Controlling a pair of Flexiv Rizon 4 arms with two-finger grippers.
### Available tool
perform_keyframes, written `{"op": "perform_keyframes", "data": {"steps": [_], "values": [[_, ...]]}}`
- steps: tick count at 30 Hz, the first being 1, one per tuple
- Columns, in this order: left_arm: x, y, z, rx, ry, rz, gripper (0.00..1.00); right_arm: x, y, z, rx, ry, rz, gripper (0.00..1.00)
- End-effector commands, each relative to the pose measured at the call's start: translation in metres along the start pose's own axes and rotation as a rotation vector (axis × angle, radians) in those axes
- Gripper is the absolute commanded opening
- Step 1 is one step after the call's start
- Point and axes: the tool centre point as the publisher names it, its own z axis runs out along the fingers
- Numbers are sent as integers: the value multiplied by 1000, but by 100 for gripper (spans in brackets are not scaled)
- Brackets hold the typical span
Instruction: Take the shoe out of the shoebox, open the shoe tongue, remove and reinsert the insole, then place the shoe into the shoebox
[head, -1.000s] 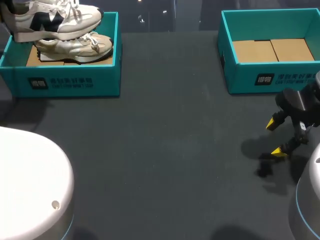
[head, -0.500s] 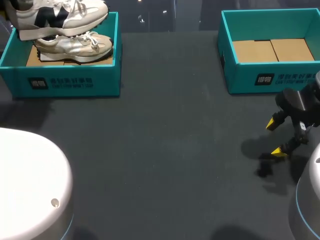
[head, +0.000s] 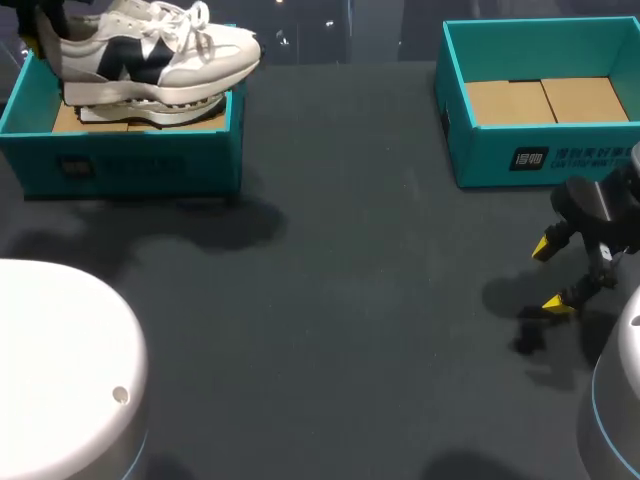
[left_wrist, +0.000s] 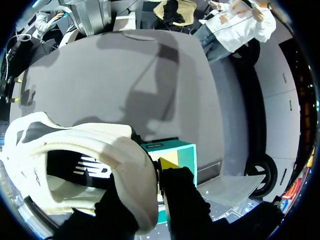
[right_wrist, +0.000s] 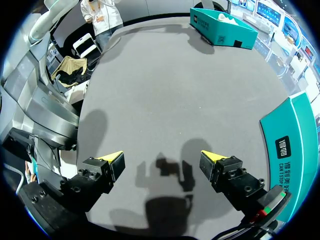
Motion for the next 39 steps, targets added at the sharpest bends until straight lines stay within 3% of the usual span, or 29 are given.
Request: {"op": "perform_keyframes", "data": {"steps": [1,11,26,33,39], "values": [[-25,-36,1,-77,23,15,0,1,0,0,2,-2,1,100],[-93,-84,2,-44,9,76,0,1,0,0,2,-2,1,100],[-93,-84,2,-44,9,76,0,1,0,0,2,-2,1,100],[-171,-130,30,-48,6,52,0,1,0,0,2,-2,1,100],[-215,-155,52,-35,18,54,0,1,0,0,2,-2,1,100]]}}
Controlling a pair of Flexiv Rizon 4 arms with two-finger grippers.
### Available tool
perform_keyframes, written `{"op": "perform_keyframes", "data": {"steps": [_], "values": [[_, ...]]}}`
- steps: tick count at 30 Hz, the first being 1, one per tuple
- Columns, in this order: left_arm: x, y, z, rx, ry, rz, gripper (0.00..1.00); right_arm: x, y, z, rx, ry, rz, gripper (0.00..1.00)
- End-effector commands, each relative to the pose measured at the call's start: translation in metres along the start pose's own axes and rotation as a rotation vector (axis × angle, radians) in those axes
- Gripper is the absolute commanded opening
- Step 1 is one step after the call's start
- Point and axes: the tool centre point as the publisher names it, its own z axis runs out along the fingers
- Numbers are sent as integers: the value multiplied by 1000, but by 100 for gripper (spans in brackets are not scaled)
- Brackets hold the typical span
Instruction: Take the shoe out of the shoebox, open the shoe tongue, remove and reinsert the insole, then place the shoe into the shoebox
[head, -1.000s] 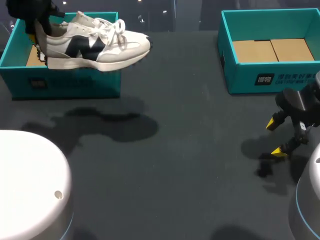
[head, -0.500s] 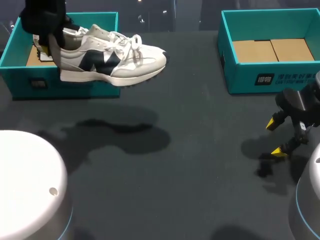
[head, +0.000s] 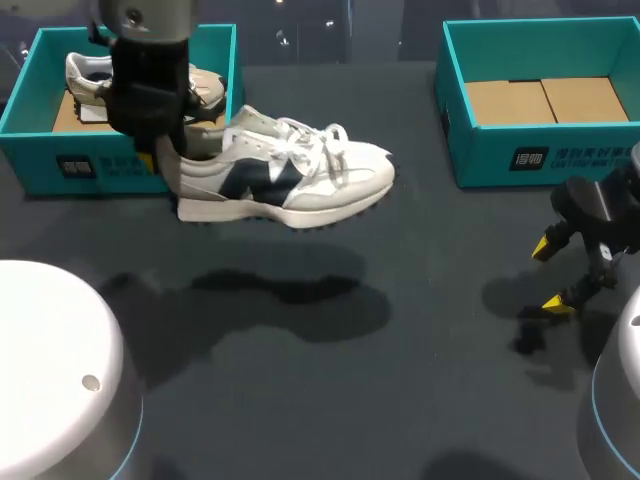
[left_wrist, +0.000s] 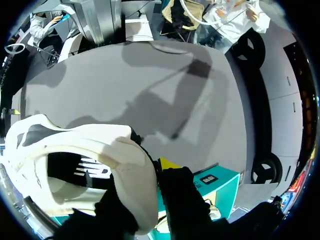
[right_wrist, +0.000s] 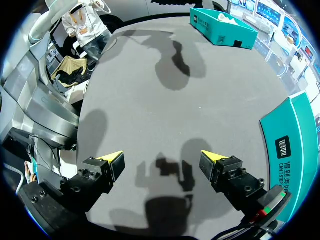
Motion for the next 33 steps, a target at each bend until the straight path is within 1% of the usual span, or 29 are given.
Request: {"op": "perform_keyframes", "data": {"steps": [1,6,7,20,21,23,25,27,30,32,33], "values": [[-34,-11,18,-22,26,4,0,1,0,0,2,-2,1,100],[-58,-18,35,-14,36,13,0,1,0,0,2,-2,1,100],[-63,-18,39,-3,31,12,0,1,0,0,2,-2,1,100],[-63,-18,39,-3,31,12,0,1,0,0,2,-2,1,100],[-69,-19,45,-27,48,12,0,1,0,0,2,-2,1,100],[-82,-19,56,-29,40,16,0,1,0,0,2,-2,1,100],[-94,-18,66,-52,47,8,0,1,0,0,2,-2,1,100],[-104,-17,75,-34,47,10,0,1,0,0,2,-2,1,100],[-118,-14,89,-40,53,15,0,1,0,0,2,-2,1,100],[-127,-11,99,-72,71,9,0,1,0,0,2,-2,1,100],[-130,-10,104,-59,67,15,0,1,0,0,2,-2,1,100]]}}
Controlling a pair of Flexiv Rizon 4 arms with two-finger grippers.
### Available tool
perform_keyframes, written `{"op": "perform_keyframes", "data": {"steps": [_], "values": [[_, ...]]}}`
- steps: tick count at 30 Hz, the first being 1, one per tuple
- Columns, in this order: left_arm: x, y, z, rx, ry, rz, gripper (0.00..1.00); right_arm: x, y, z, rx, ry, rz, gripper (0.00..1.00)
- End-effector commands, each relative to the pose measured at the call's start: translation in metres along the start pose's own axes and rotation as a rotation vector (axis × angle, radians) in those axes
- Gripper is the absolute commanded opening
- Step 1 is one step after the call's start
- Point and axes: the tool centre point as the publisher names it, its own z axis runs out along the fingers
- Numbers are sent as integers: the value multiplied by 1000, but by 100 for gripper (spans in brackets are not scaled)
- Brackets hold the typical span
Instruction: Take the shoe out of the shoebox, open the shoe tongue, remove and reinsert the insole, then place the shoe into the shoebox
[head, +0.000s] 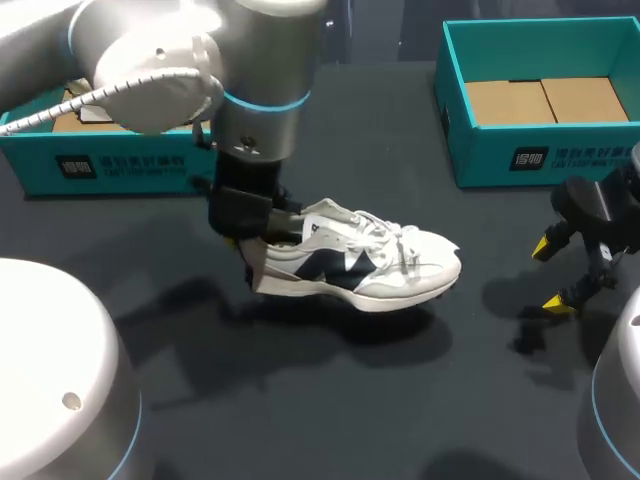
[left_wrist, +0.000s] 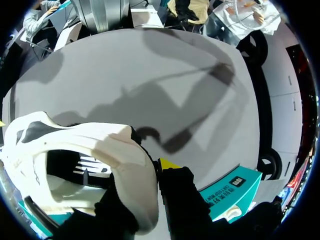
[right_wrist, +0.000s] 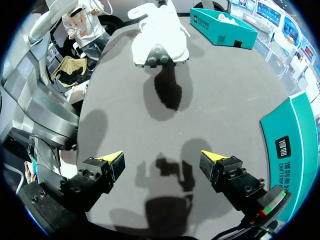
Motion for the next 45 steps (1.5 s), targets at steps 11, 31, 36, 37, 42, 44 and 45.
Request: {"op": "perform_keyframes", "data": {"steps": [11,31,36,37,42,44,45], "values": [[-57,8,53,6,78,15,0,1,0,0,2,-2,1,100],[-73,2,83,-6,135,-9,0,1,0,0,2,-2,1,100],[-74,-1,87,-8,144,-14,0,1,0,0,2,-2,1,100],[-74,-1,87,-7,146,-15,0,1,0,0,2,-2,1,100],[-69,-3,78,-14,115,-25,58,1,0,0,2,-2,1,100],[-66,-4,71,-24,90,-31,94,1,0,0,2,-2,1,100],[-63,-5,66,-29,74,-36,100,1,0,0,2,-2,1,100]]}}
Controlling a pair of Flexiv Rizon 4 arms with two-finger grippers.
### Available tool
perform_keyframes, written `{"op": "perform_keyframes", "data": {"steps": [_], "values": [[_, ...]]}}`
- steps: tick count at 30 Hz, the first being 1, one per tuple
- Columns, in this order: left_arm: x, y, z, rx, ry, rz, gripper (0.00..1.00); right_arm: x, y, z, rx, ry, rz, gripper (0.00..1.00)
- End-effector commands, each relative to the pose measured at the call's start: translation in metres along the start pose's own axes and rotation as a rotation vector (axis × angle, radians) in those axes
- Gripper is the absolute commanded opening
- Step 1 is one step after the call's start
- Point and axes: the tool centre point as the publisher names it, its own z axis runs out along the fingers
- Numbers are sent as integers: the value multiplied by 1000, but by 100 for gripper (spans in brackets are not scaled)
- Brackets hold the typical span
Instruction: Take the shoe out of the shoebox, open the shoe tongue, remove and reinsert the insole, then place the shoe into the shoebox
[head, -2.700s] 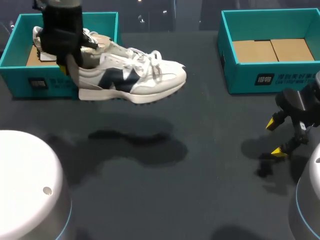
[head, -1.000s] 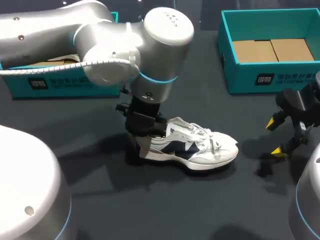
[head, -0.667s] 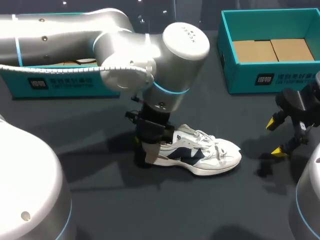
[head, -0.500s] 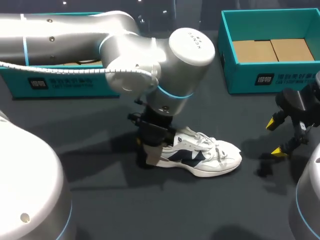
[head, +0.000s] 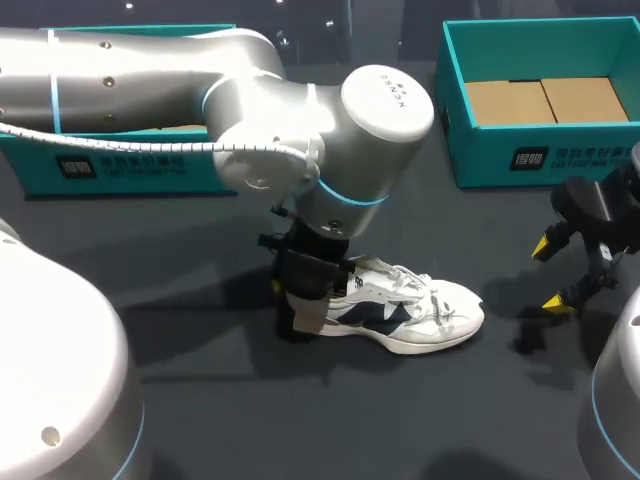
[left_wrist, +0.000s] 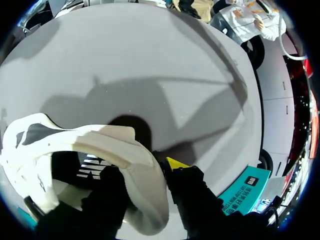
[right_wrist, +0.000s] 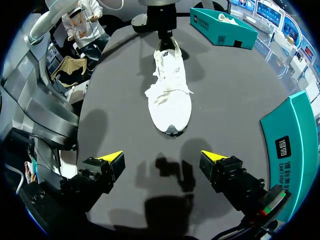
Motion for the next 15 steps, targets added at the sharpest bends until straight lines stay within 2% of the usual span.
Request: {"op": "perform_keyframes", "data": {"steps": [1,4,8,11,13,15], "values": [[19,-4,-18,-22,-61,-11,100,1,0,0,2,-2,1,100],[31,-8,-39,-21,-142,-38,100,1,0,0,2,-2,1,100],[50,-18,-67,30,-251,-112,100,1,0,0,2,-2,1,100],[65,-25,-81,173,-347,-240,100,1,0,0,2,-2,1,100],[76,-32,-84,318,-402,-319,100,1,0,0,2,-2,1,100],[76,-32,-84,318,-402,-319,100,1,0,0,2,-2,1,100]]}}
